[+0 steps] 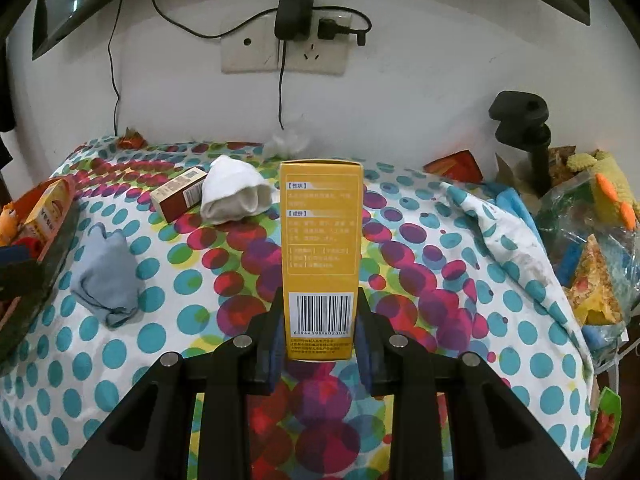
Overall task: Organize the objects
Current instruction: 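Lift the yellow box with the right gripper while the left gripper grasps the blue sock, then carry the blue sock toward the red tray with the left gripper while the right gripper holds the yellow box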
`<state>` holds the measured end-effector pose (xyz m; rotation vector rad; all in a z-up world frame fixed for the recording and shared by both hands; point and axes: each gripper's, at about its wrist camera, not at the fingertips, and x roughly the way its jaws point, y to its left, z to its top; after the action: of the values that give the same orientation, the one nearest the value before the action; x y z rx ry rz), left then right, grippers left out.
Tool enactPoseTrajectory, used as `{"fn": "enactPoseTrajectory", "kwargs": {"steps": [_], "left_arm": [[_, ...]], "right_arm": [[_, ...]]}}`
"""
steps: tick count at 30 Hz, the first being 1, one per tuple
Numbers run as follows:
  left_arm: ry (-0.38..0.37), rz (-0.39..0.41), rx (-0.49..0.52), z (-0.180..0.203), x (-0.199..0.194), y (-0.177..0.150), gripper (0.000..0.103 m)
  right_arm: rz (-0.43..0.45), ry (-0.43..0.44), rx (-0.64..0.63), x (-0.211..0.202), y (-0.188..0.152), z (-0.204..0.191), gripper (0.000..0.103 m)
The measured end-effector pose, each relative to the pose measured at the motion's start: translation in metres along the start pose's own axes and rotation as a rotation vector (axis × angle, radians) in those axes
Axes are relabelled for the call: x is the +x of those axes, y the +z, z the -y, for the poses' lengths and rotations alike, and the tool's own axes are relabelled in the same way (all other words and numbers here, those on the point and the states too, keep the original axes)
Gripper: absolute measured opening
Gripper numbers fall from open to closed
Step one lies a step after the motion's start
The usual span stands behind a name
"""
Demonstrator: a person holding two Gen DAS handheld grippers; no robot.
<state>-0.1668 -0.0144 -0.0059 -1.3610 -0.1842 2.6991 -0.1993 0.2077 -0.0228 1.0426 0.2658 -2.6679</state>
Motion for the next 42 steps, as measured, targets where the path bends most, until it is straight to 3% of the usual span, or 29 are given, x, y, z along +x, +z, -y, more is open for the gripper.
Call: {"fn": "enactPoseTrajectory", "kwargs": {"steps": [6,15,25,32,34,37,42], "left_arm": [[0.021,0.049,-0.051,0.010,0.027,0.007,0.058],[0.084,0.009,-0.061,0.011,0.067,0.000,0.058],[0.135,0.021,0.043,0.024,0.074,-0.007,0.058],[0.109,0.039,0.064,0.023,0.074,-0.008,0.057],[0.102,0.045,0.056,0.020,0.072,-0.009,0.047],[0.073,0.054,0.043,0.015,0.068,-0.011,0.039],[0.042,0.056,0.030,0.012,0.066,-0.012,0.039]], "right_arm": [[0.026,0.029,0.026,0.003,0.000,0.004,0.029],[0.022,0.089,0.024,0.006,0.002,0.004,0.029],[-0.026,0.107,0.044,0.016,0.001,0.007,0.029],[-0.035,0.103,0.025,0.018,0.001,0.003,0.029],[-0.044,0.104,0.025,0.019,0.001,0.003,0.029],[-0.047,0.115,0.029,0.020,0.001,0.004,0.029],[-0.041,0.145,0.047,0.019,0.001,0.007,0.030]]}}
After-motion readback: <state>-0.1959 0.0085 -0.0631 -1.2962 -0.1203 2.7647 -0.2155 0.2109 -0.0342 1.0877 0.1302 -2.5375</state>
